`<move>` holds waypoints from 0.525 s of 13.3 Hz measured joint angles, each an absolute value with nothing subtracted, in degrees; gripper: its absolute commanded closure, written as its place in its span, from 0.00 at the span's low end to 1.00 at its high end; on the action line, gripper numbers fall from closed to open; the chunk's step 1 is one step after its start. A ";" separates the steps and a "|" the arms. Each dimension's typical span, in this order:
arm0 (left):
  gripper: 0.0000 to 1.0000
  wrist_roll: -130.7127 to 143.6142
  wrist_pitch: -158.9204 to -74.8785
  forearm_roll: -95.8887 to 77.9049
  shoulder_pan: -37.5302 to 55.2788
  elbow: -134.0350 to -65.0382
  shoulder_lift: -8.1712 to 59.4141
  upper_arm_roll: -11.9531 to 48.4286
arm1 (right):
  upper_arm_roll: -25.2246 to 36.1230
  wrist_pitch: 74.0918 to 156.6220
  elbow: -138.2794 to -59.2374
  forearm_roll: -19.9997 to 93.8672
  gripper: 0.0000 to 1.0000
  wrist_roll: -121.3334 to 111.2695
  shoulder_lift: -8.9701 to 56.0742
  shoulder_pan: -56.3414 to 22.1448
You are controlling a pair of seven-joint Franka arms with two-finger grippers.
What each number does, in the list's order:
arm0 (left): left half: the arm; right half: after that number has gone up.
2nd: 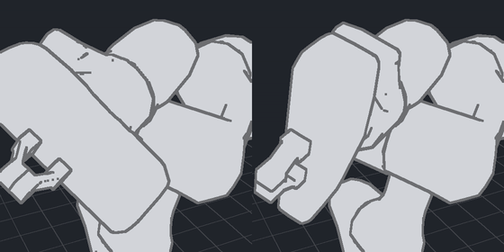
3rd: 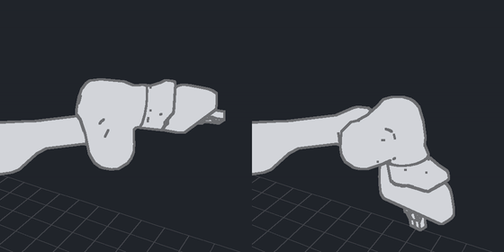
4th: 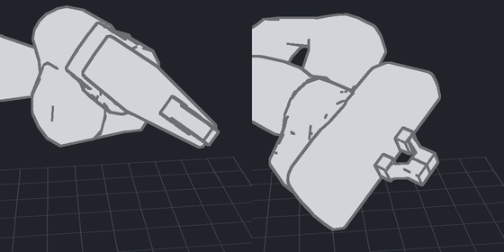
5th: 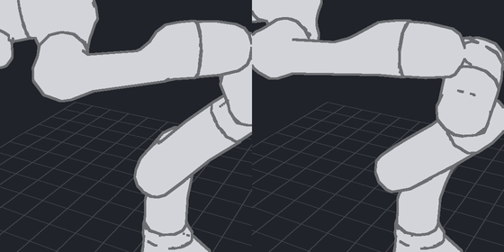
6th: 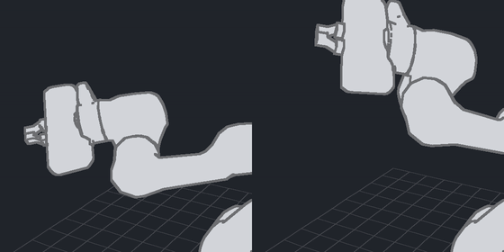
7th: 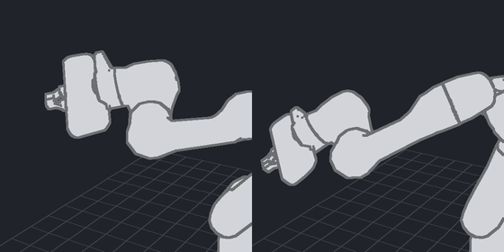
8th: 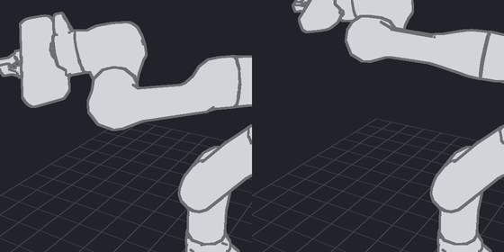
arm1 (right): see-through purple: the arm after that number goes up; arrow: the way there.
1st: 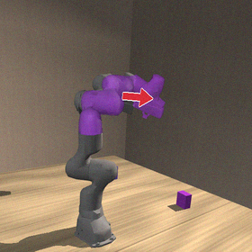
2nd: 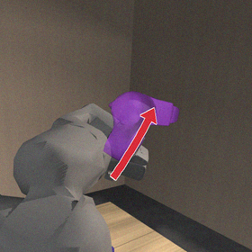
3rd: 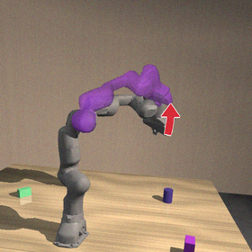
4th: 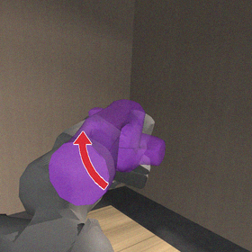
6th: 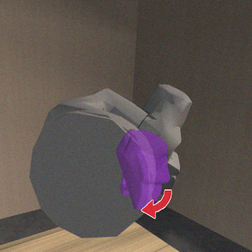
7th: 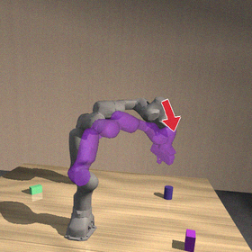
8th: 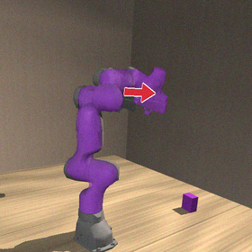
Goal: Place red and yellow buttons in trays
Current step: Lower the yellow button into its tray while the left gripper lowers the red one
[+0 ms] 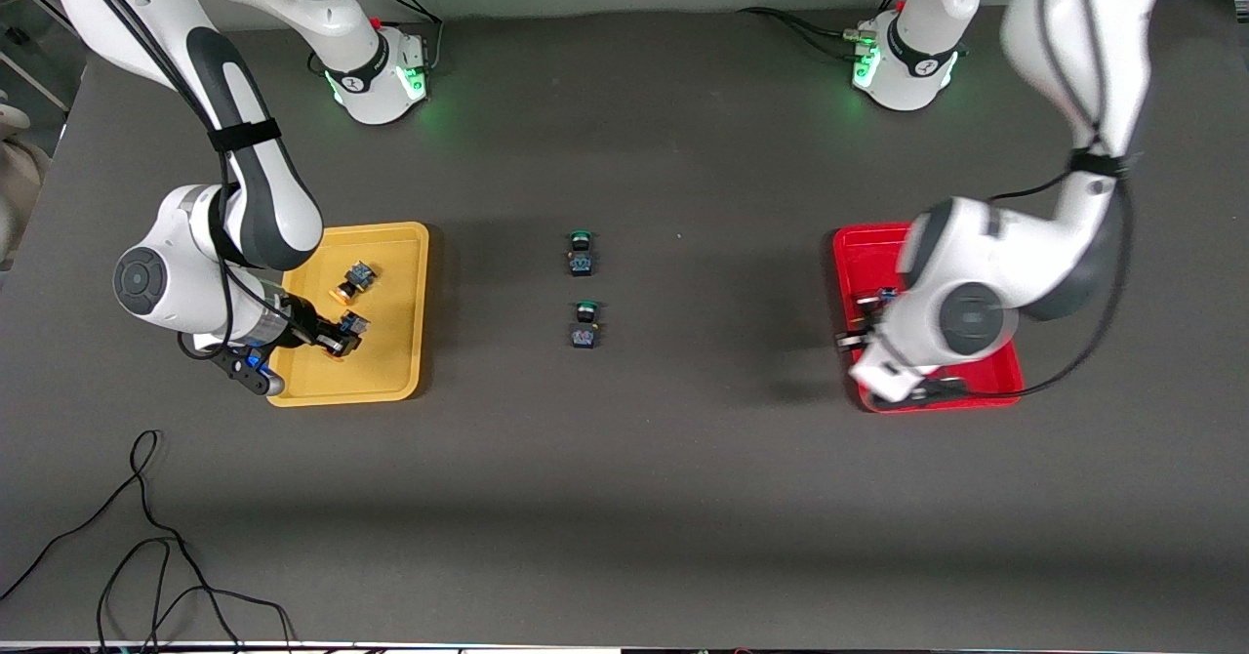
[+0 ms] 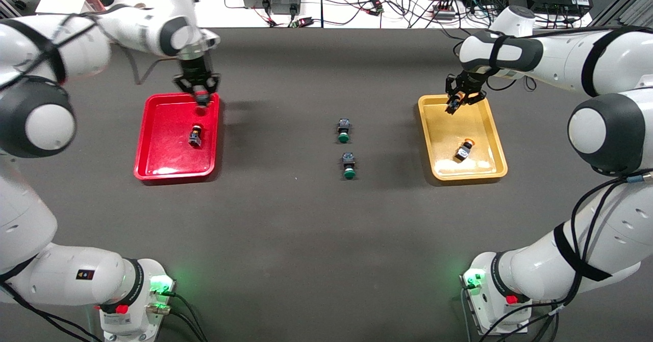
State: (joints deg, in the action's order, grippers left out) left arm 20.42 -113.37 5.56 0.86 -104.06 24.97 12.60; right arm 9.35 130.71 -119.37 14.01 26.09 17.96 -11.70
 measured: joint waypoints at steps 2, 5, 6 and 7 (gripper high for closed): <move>1.00 12.19 -116.43 6.70 -4.56 -108.05 24.06 12.48 | 9.36 132.37 -119.37 14.02 0.00 26.09 19.04 -11.67; 1.00 7.86 -127.63 11.20 -9.49 -115.81 24.46 12.43 | 9.36 133.11 -119.21 14.04 0.00 26.09 19.86 -11.67; 1.00 7.53 -131.25 12.38 -10.59 -118.45 24.85 12.43 | 9.36 133.17 -119.07 14.04 0.00 26.10 19.75 -11.67; 0.93 7.34 -133.55 13.00 -11.34 -120.32 25.27 12.43 | 9.35 133.17 -118.81 14.04 0.00 26.10 19.37 -11.69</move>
State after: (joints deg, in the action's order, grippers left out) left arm 7.34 -133.55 13.00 -11.34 -120.32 25.27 12.43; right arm 9.35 133.17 -118.81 14.04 26.10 19.37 -11.69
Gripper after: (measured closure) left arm 0.590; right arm 0.035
